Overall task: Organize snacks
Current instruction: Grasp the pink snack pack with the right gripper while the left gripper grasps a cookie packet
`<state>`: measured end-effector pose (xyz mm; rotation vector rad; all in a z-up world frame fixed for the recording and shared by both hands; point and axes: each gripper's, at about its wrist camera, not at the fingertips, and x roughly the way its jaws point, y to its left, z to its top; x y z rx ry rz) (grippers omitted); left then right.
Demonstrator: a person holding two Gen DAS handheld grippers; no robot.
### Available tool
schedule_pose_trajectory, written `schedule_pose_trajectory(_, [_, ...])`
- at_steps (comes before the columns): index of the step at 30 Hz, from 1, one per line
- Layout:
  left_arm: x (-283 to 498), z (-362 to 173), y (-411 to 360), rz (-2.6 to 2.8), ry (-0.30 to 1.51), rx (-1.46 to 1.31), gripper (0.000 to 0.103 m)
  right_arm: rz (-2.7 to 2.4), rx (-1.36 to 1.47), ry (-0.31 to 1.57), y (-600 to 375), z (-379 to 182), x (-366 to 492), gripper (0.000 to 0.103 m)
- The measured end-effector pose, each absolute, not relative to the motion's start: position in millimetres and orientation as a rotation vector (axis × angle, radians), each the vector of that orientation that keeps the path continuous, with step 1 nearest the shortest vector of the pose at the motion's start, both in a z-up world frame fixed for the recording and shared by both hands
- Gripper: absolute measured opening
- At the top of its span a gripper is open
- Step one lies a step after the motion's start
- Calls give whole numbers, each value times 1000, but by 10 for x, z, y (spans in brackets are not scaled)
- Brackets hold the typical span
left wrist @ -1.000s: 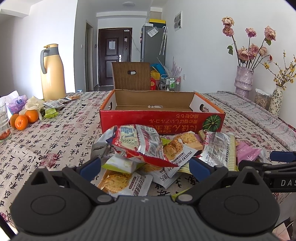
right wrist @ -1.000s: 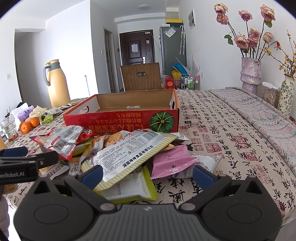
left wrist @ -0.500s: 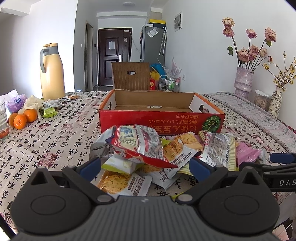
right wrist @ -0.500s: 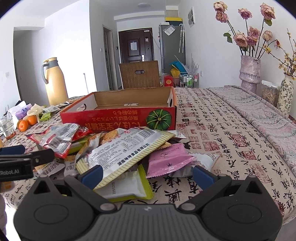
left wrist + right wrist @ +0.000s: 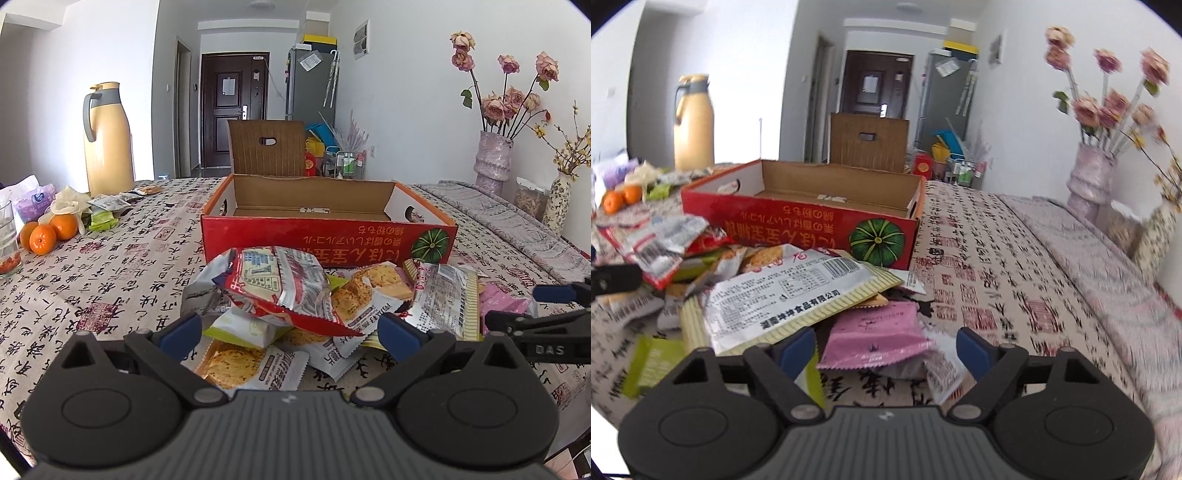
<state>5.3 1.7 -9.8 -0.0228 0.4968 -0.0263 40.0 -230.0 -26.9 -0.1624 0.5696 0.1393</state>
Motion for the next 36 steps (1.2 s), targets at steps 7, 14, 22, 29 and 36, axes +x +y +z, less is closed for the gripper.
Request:
schedule_pose_trajectory(7, [69, -99, 41, -8, 499, -26, 103, 184, -215, 647, -2221, -371, 726, 71])
schedule_pose_trajectory(14, [108, -125, 79, 3, 511, -31, 103, 188, -232, 668, -2190, -454, 802, 67])
schedule_pose_trajectory(22, [135, -156, 110, 17, 532, -30, 103, 139, -178, 587, -2317, -314, 677, 65])
schedule_pose_trajectory(29, [135, -198, 146, 25, 560, -34, 103, 113, -69, 550, -2490, -169, 651, 14])
schedule_pose_trajectory(36, [153, -231, 184, 39, 579, -40, 103, 131, -73, 580, -2476, -262, 566, 57])
